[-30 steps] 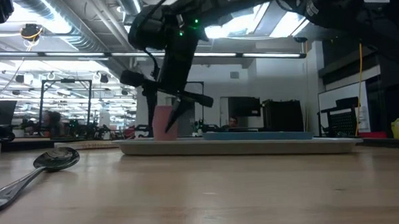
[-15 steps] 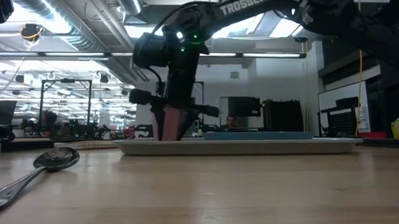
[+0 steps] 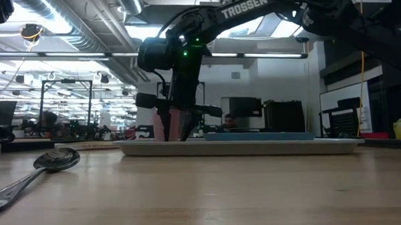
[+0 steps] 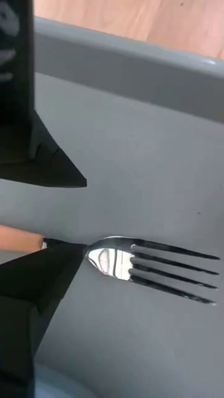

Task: Pick and place plate/cup/fork/spoon on tray
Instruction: Put the orange fork on the gray serving tray to the left of the blue plate

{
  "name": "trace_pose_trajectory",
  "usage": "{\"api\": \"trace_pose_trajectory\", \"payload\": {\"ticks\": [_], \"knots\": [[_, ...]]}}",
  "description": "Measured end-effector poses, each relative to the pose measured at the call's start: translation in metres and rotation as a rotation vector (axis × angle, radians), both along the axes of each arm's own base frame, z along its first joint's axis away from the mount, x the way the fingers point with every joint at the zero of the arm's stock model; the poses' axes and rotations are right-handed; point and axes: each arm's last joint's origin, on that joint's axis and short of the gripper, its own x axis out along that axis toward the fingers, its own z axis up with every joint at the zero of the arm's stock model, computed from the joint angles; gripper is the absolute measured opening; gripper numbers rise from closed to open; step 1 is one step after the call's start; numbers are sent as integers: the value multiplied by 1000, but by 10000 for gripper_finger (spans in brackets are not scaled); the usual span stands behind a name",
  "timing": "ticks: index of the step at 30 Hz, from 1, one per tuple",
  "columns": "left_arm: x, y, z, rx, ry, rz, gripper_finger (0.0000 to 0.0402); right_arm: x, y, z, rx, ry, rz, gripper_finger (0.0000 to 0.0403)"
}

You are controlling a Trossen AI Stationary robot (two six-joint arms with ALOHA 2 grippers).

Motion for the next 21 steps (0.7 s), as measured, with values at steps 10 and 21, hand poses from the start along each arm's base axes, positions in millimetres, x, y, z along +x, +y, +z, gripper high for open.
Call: {"api": "trace_pose_trajectory", "payload": {"ticks": [10, 21], "knots": [[0, 0, 0, 0, 0, 0, 37, 5, -1, 1, 7, -54, 16, 162], [0, 0, 0, 0, 0, 0, 37, 1, 0, 0, 29, -19, 19, 162]]}}
